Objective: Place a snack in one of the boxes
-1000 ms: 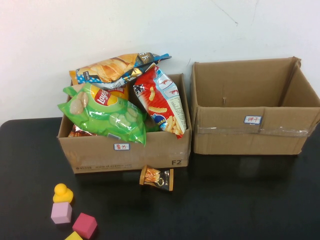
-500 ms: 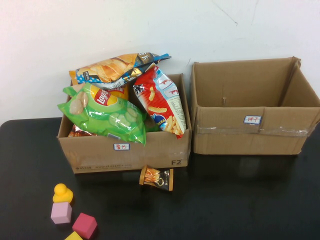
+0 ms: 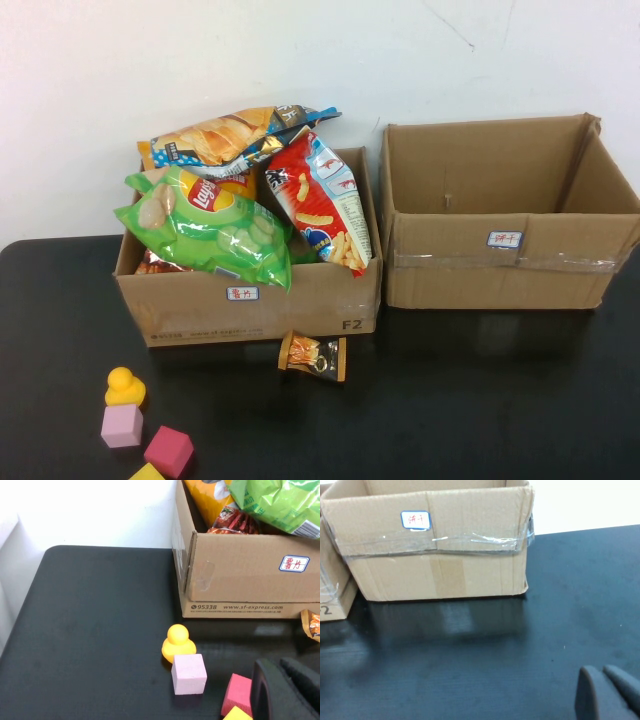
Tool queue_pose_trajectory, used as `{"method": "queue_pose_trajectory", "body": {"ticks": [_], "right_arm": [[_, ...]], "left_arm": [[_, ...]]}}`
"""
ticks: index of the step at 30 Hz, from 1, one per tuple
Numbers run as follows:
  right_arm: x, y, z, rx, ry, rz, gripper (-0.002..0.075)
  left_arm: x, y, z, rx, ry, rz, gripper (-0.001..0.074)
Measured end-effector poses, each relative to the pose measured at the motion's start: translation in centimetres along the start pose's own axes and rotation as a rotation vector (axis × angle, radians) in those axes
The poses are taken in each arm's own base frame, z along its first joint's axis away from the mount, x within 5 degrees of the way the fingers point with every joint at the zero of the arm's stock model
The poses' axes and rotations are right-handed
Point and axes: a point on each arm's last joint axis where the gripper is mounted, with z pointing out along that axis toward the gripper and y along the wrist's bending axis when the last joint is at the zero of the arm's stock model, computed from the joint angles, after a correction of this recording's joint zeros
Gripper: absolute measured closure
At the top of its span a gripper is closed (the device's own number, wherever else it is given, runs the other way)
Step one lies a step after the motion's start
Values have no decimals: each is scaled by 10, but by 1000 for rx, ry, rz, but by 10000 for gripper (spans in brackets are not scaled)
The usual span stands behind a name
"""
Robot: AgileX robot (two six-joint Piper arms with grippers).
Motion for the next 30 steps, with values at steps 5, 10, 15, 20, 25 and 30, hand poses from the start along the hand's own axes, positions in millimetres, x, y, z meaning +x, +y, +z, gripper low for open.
{"method": "queue_pose_trajectory", "body": {"ticks": [5,10,15,20,25,30], "right_arm": [[0,0,0,1,0,-2,727],[0,0,0,1,0,-2,727],[0,0,0,1,0,-2,727],[0,0,0,1,0,-2,727],[0,0,0,1,0,-2,727],[0,0,0,1,0,-2,727]], "left_arm": [[0,0,0,0,0,0,736],[0,0,0,0,0,0,736],[0,0,0,0,0,0,736],[0,0,0,0,0,9,736],[0,0,0,0,0,21,736],[0,0,0,0,0,23,736]]}}
